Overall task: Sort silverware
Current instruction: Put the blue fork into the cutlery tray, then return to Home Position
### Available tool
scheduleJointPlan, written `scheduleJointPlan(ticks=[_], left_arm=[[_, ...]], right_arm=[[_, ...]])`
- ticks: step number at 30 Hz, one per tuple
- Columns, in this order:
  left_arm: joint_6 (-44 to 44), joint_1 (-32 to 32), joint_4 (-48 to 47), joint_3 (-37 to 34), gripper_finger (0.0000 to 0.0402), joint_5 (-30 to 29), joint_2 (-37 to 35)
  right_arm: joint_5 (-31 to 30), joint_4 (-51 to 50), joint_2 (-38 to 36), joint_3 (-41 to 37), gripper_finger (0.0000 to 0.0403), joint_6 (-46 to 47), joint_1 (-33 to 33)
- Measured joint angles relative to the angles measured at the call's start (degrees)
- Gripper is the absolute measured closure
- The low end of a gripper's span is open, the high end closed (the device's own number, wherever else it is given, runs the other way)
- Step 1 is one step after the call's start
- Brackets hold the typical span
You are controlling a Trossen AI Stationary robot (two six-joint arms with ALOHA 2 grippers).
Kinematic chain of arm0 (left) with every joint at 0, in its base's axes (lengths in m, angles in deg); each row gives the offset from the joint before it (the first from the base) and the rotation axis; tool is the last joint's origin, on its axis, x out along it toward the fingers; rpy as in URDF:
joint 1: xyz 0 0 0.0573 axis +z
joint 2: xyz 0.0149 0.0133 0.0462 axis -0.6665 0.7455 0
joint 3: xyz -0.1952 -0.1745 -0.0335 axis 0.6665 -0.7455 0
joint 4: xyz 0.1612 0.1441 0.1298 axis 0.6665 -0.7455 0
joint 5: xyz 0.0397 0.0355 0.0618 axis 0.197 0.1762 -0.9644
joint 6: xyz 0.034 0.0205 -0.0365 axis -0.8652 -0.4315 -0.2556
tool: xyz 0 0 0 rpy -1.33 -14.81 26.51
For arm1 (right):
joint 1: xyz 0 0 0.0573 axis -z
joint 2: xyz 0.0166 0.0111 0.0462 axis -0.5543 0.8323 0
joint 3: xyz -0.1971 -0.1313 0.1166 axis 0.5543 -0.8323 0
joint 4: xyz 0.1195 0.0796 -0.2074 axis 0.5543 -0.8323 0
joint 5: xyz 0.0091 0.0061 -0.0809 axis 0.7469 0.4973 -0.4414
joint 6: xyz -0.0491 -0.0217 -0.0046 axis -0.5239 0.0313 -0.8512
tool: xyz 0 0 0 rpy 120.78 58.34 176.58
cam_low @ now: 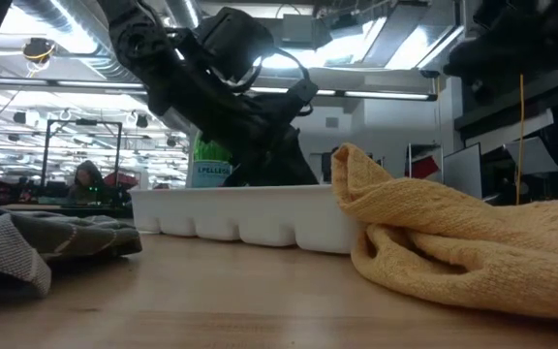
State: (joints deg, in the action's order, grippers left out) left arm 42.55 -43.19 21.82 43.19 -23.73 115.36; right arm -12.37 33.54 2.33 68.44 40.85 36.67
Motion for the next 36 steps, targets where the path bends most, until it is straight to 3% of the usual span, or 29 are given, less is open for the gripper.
scheduleJointPlan(ticks=[9,12,17,20,26,30,36], left_arm=[[4.00,0.39,0.22,0.00,0.0293,0.02,-1.31],[3.91,1.58,-0.02,0.00,0.0284,0.96,-4.26],[-4.89,3.25,-1.68,0.00,0.0287,2.47,-11.90],[-12.79,3.58,-5.54,0.00,0.0292,2.62,-18.58],[-28.88,0.71,-13.86,-2.02,0.0291,2.40,-35.61],[-29.05,-2.39,-14.23,-8.39,0.0291,0.69,-48.32],[-26.23,-8.21,-11.84,-22.46,0.0291,-10.65,-64.91]], right_arm=[[-0.01,3.30,-12.68,-9.50,0.0325,4.88,0.02],[-0.45,3.19,-16.80,-11.87,0.0325,5.79,0.01],[-1.52,3.29,-24.22,-15.64,0.0325,8.32,0.02],[-1.52,3.30,-28.53,-17.70,0.0325,9.92,0.00],[-3.01,4.12,-28.44,-20.00,0.0325,11.13,0.02],[-5.40,4.00,-28.32,-21.10,0.0325,11.35,0.02],[-6.81,4.31,-28.24,-21.32,0.0325,10.90,0.02]])
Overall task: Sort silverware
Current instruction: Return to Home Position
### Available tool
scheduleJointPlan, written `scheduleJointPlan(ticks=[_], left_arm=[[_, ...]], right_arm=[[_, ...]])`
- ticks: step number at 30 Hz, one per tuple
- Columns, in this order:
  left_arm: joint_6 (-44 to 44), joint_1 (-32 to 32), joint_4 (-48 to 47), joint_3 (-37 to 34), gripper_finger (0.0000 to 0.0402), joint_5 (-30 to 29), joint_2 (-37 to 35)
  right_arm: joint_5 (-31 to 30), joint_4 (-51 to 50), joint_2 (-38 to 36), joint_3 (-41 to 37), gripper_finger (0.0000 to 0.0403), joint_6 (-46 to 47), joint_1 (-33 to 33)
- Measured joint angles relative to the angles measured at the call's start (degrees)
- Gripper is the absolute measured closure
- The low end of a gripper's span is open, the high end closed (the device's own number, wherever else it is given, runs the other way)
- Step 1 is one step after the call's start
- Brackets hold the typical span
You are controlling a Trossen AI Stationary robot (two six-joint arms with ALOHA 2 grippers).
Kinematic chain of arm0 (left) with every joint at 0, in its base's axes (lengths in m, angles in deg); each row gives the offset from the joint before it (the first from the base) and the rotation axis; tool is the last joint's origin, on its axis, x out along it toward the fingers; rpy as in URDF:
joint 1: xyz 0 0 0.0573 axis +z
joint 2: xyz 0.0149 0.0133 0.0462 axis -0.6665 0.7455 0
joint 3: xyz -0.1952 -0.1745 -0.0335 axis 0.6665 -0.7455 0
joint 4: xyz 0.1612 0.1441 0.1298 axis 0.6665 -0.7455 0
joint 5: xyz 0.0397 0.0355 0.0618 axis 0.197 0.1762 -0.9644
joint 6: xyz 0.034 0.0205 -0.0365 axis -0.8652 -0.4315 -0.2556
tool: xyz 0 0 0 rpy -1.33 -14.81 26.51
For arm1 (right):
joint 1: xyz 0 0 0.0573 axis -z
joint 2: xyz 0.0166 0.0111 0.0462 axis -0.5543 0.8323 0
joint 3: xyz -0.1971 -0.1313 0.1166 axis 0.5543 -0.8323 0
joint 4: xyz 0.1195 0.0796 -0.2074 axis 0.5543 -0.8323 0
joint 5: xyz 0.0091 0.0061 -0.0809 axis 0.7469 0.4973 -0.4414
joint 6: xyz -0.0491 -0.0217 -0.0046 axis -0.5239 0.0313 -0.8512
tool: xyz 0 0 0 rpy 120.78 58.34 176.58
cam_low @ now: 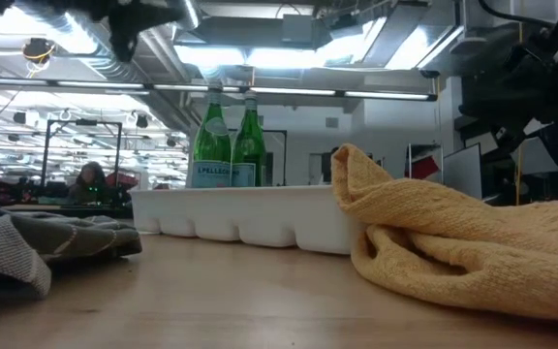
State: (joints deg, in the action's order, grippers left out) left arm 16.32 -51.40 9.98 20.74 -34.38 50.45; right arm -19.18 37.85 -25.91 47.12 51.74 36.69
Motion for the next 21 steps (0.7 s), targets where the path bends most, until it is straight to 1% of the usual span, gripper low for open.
scheduleJointPlan(ticks=[3,9,14,21], left_arm=[[0.10,-1.51,3.01,-6.78,0.0290,-2.40,-6.25],[-2.05,-1.64,5.00,-16.40,0.0290,-2.74,-14.80],[-2.84,-0.46,5.16,-21.75,0.0290,-3.11,-21.20],[-6.30,0.59,4.86,-26.96,0.0290,-2.77,-31.04]], right_arm=[[-0.16,-0.12,0.01,0.00,0.0325,-0.03,0.00],[-0.21,-0.32,0.01,-0.04,0.0325,-0.12,0.00],[-0.08,-0.40,0.01,-0.07,0.0325,-2.93,0.00],[0.24,-0.55,0.03,-0.13,0.0325,-3.13,0.00]])
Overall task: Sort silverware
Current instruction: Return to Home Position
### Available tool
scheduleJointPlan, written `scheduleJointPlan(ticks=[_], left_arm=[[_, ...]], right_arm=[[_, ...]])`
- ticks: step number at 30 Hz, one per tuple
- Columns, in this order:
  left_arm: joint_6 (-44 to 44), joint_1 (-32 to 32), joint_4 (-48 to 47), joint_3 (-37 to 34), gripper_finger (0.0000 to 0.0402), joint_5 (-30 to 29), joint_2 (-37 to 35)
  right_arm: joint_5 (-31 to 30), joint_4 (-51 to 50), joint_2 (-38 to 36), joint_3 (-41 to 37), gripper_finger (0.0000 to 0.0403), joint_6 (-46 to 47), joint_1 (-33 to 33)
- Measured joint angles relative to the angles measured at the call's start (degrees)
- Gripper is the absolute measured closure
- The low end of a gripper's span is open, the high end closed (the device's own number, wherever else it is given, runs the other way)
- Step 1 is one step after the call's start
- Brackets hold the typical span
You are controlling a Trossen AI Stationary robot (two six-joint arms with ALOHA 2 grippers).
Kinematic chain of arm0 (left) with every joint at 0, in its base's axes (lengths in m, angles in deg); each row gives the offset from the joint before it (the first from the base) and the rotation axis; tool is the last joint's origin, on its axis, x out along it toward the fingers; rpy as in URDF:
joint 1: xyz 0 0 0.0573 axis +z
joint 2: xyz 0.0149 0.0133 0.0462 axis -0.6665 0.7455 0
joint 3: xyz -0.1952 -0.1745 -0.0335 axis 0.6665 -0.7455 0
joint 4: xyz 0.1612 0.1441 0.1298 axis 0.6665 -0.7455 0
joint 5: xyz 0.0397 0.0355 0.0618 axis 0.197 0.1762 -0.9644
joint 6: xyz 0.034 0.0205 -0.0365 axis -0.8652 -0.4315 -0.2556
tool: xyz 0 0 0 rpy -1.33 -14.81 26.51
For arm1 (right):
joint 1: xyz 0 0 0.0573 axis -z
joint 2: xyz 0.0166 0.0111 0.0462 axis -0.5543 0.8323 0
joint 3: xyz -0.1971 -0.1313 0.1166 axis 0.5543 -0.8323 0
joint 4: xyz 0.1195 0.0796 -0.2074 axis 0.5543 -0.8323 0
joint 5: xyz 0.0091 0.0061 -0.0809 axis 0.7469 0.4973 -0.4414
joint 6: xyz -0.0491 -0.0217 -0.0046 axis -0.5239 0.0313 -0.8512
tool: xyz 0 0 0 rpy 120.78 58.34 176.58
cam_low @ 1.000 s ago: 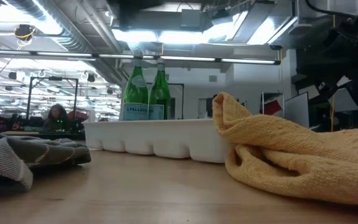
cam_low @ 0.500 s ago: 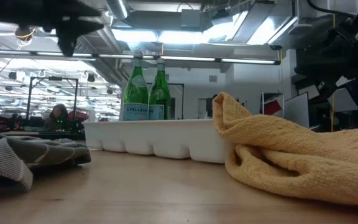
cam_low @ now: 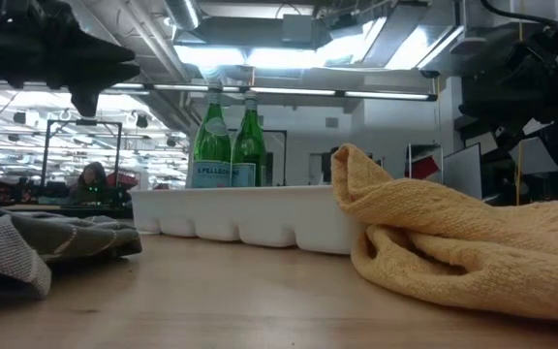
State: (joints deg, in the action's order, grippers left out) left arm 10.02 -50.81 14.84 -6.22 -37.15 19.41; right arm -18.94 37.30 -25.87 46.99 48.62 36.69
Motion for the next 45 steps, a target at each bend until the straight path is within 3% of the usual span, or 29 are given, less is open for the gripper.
scheduleJointPlan(ticks=[5,11,16,22,27,45], left_arm=[[-2.47,0.17,-1.02,-3.16,0.0290,1.50,-6.63],[-5.30,0.20,-9.52,-3.15,0.0290,1.65,-12.05],[-13.03,0.30,-9.46,-3.15,0.0290,0.90,-11.91],[-14.18,0.96,-9.48,-3.15,0.0290,0.55,-11.69],[-20.53,0.91,-9.48,-3.15,0.0290,0.53,-11.54],[-21.37,0.91,-9.48,-3.15,0.0290,0.53,-11.54]], right_arm=[[0.02,-0.01,0.00,-0.02,0.0325,0.00,0.00],[0.05,-0.05,0.02,-0.04,0.0325,0.00,0.00],[0.04,-0.08,0.02,-0.07,0.0325,0.00,0.00],[0.05,-0.08,0.02,-0.07,0.0325,0.01,0.00],[0.04,-0.08,0.02,-0.09,0.0325,0.02,0.00],[0.06,-0.08,0.02,-0.09,0.0325,0.02,0.00]])
